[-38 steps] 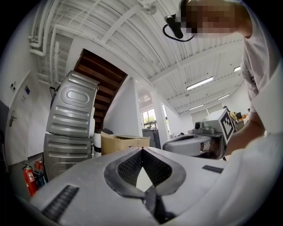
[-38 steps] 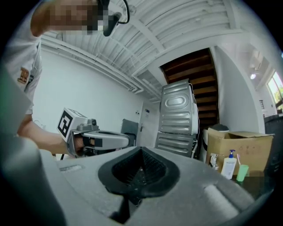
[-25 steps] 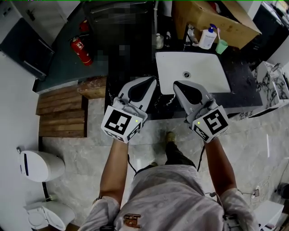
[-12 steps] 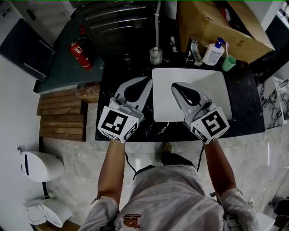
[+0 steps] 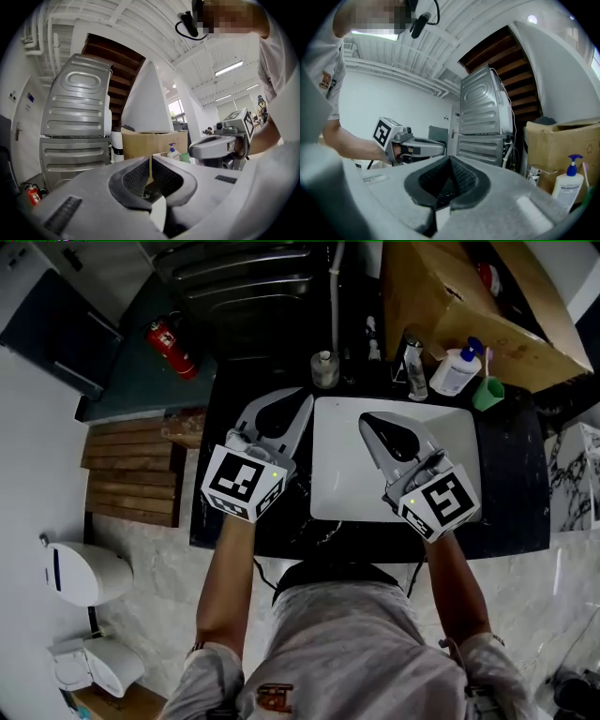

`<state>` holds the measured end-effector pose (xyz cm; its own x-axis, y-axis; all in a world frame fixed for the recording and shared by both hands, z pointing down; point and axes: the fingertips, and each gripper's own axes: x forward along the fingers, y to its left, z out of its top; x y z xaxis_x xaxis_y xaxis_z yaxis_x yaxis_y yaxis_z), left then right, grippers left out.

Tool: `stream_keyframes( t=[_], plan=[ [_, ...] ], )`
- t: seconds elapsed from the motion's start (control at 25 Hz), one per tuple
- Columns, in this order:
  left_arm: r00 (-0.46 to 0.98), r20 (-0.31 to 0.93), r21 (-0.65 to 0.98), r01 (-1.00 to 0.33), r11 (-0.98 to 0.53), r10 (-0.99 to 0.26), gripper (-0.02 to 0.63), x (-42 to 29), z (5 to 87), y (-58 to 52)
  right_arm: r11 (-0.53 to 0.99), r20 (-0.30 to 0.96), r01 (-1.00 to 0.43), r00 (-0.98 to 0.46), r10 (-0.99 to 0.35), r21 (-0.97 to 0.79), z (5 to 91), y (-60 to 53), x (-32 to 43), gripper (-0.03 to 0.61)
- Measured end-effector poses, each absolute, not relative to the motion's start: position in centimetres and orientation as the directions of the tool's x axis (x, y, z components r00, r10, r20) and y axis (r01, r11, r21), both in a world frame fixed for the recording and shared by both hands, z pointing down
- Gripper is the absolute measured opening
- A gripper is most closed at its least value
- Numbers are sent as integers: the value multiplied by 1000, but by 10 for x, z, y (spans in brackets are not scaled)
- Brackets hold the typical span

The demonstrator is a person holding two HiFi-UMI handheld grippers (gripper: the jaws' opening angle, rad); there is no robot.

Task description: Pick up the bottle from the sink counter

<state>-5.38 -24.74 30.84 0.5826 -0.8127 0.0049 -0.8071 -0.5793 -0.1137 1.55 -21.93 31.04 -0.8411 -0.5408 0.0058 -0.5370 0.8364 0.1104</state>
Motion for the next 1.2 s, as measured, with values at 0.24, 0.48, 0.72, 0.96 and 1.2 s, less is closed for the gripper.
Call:
stream_keyframes(
  t=[0.24, 0.48, 0.72, 0.96, 1.2],
  plan=[
    [595, 53, -124, -793, -596, -802, 64, -59, 322, -283, 828, 22, -551, -831, -556, 104, 318, -239, 11, 2],
    [630, 112, -96, -763, -640, -768, 199, -59, 353, -320, 803, 65, -589, -801, -595, 95, 333, -267, 5, 2],
    [655, 204, -95, -727, -680, -728, 284, -54, 391, -356, 791, 111, -605, -783, -612, 88, 348, -291, 1, 2],
    [657, 263, -57, -720, -691, -706, 344, -53, 424, -387, 792, 144, -605, -779, -610, 81, 360, -299, 0, 2],
    [656, 345, -49, -701, -711, -671, 400, -44, 458, -416, 789, 169, -611, -772, -613, 65, 374, -304, 6, 2]
  ],
)
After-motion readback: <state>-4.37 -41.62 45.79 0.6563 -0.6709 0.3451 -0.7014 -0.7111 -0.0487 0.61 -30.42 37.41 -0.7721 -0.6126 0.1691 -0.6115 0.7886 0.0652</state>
